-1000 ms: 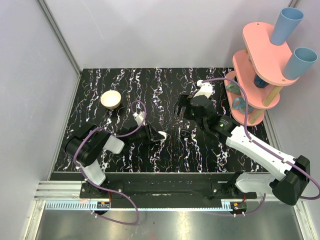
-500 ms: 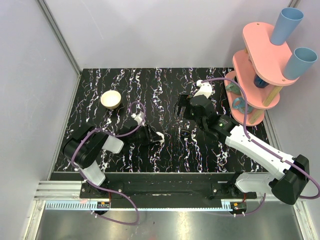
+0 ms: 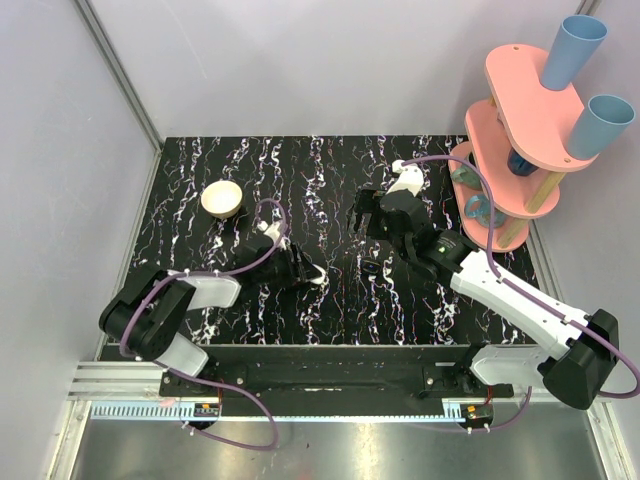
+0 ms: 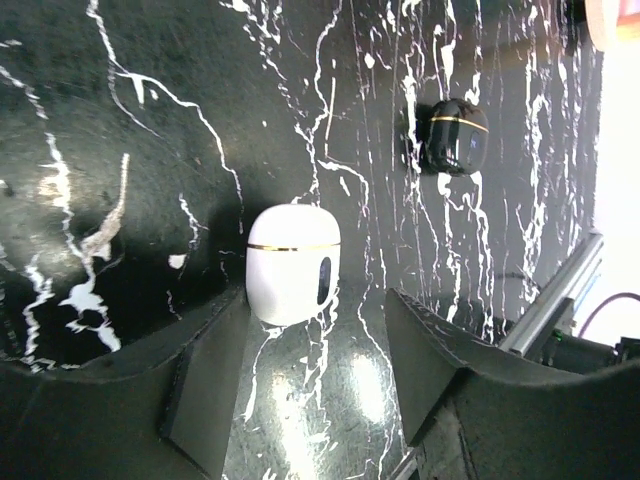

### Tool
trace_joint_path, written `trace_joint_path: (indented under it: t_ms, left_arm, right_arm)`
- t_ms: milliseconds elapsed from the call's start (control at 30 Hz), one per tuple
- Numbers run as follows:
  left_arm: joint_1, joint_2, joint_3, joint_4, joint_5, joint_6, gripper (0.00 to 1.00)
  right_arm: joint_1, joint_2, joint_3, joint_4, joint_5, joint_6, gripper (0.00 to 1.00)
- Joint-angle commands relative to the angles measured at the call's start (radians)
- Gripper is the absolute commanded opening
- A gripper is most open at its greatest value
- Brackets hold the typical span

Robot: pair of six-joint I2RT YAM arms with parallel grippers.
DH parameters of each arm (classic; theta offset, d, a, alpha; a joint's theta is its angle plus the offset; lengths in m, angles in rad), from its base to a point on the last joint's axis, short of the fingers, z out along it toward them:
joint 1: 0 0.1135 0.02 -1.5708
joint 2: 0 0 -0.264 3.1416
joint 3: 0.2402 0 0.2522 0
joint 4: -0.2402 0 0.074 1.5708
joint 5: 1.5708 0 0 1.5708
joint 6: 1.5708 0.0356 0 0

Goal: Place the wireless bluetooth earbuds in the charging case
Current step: Place the charging case with the earbuds at the center of the board, then reset both arms

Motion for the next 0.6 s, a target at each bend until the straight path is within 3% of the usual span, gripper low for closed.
trace_joint_path:
  t_ms: [0, 400, 500, 567]
  left_arm:
    - [0.004, -0.095, 0.047, -0.133, -0.101, 0.084, 0.61]
    - [0.004, -0.509, 0.123, -0.481, -0.443, 0.265, 0.68]
    - [0.002, -0.629, 0.138, -0.544, -0.529, 0.303, 0.98]
    - [0.004, -0.707, 0.144, -0.564, -0.552, 0.320, 0.99]
  right_arm:
    - [-0.009, -0.030, -0.003, 0.013, 0.009, -0.021, 1.00]
    - [-0.022, -0.068, -0.037, 0.011, 0.046, -0.036, 1.00]
    - [-0.032, -0.069, -0.048, 0.011, 0.052, -0.049, 1.00]
    - [-0.048, -0.070, -0.045, -0.027, 0.116, -0.020, 1.00]
